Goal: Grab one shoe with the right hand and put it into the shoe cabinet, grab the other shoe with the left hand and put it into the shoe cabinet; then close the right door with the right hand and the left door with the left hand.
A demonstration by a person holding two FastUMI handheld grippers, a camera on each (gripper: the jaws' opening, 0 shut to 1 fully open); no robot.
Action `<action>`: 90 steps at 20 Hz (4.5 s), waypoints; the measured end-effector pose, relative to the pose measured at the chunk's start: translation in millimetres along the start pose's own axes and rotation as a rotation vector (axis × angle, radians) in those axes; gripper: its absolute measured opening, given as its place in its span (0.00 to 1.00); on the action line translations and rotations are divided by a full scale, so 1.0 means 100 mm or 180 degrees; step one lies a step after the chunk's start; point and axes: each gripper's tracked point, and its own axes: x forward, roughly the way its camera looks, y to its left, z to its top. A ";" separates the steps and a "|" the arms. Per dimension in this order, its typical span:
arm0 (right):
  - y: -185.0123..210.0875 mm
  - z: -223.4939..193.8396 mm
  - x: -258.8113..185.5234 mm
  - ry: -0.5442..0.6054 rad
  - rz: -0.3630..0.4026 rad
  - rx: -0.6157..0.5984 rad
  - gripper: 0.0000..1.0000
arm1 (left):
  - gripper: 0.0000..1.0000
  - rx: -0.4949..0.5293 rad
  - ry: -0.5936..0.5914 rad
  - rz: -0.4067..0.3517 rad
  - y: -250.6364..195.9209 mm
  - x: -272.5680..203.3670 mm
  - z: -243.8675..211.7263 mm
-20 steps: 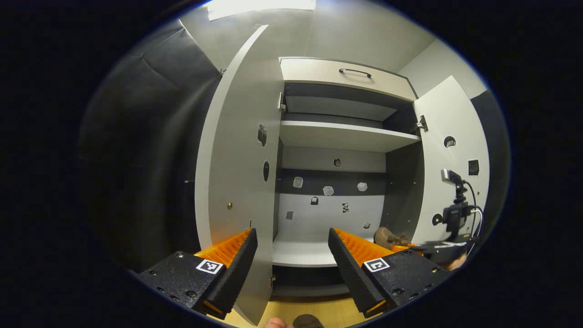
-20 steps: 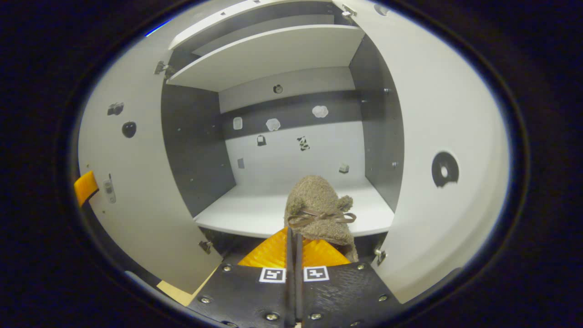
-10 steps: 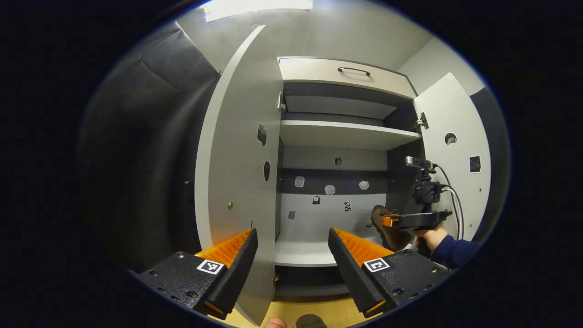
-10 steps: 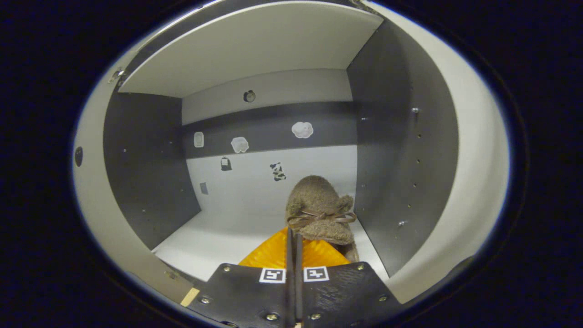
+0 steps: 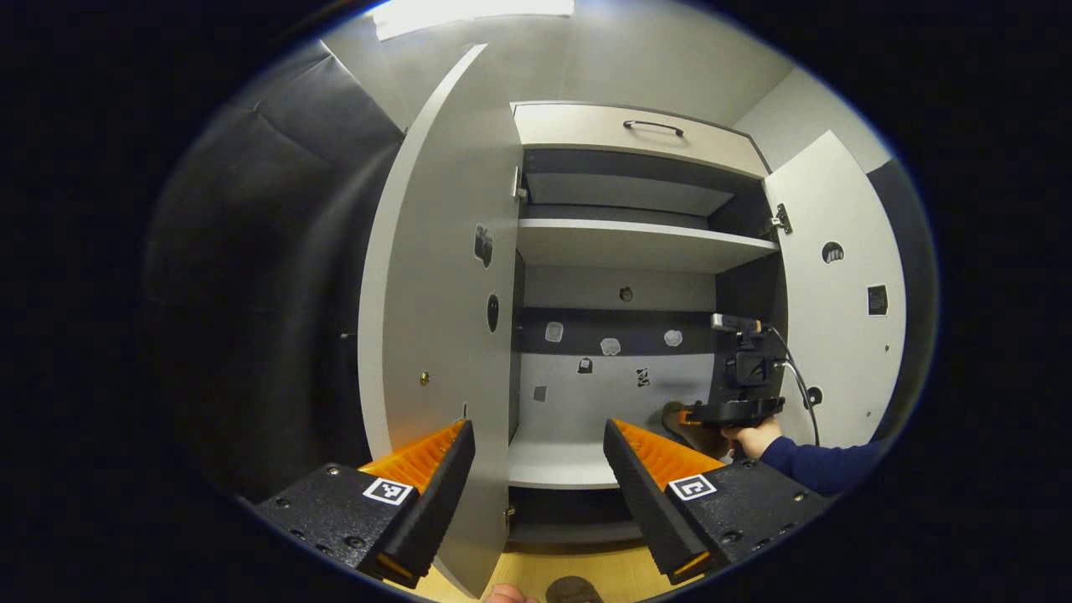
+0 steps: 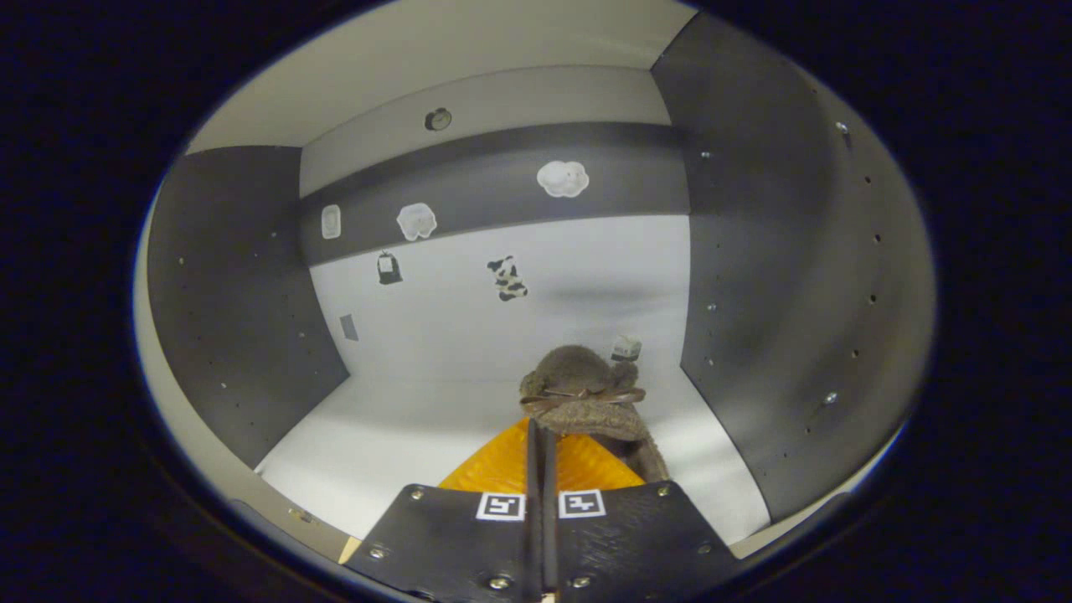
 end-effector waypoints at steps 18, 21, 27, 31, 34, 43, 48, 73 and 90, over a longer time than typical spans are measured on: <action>0.24 0.36 -1.38 -0.0392 0.0171 -0.0176 0.67 | 0.99 -0.0206 0.0197 -0.0244 -0.23 -0.04 -0.13; 0.24 0.57 -1.89 -0.0628 0.0167 -0.0116 0.67 | 0.99 -0.0217 0.0235 -0.0366 -0.34 -0.03 -0.18; 0.20 1.00 -2.74 -0.1083 0.0128 -0.0101 0.67 | 0.99 -0.0234 0.0419 -0.0512 -0.47 0.06 -0.39; 0.14 1.12 -3.17 -0.1288 0.0018 -0.0214 0.67 | 0.99 -0.0197 0.0655 -0.0534 -0.46 0.13 -0.69; 0.14 1.16 -3.40 -0.1374 -0.0013 -0.0258 0.66 | 1.00 -0.0147 0.0944 -0.0582 -0.51 0.11 -1.08; -0.04 1.17 -3.80 -0.1489 -0.0280 -0.0321 0.64 | 1.00 0.0020 0.2275 -0.0783 -0.60 -0.32 -2.72; -0.10 1.14 -3.97 -0.1525 -0.0395 -0.0357 0.67 | 0.99 0.0123 0.2968 -0.0794 -0.42 -0.68 -3.47; -0.30 0.87 -4.09 -0.1385 -0.0682 -0.0397 0.64 | 0.16 -0.0706 0.4296 -0.0355 -0.23 -1.18 -4.87; -0.26 0.79 -3.97 -0.1326 -0.0578 -0.0396 0.64 | 0.01 -0.0718 0.3848 -0.0581 -0.17 -0.92 -4.43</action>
